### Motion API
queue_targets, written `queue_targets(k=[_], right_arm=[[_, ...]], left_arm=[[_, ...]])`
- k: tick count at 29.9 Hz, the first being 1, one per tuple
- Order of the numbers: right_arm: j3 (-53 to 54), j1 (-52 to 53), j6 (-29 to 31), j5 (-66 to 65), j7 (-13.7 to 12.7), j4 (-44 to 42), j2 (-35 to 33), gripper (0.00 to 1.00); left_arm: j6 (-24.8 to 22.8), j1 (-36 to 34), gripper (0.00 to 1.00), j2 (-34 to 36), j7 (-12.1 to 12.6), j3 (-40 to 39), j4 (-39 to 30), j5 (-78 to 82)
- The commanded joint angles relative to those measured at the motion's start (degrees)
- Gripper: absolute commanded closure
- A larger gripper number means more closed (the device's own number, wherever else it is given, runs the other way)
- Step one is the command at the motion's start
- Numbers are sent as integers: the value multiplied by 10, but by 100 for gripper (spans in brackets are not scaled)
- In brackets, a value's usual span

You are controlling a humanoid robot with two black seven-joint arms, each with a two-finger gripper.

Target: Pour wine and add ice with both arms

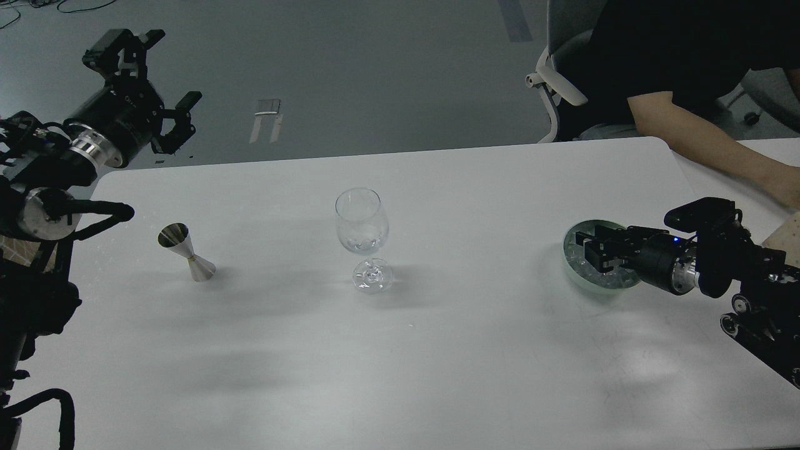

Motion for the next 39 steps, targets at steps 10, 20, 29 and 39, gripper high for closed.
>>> queue_targets(k=[10, 20, 29, 39], right_arm=[[-11, 5, 0, 1, 0, -2, 0, 59], [-11, 5, 0, 1, 0, -2, 0, 62], [-12, 4, 0, 1, 0, -2, 0, 70], [-11, 5, 0, 1, 0, -1, 0, 72]], left_arm=[[0, 0, 2, -1, 0, 0, 0, -1], [0, 0, 2, 0, 0, 0, 0, -1], [0, 0, 2, 1, 0, -1, 0, -1], [0, 0, 2, 1, 0, -1, 0, -2]])
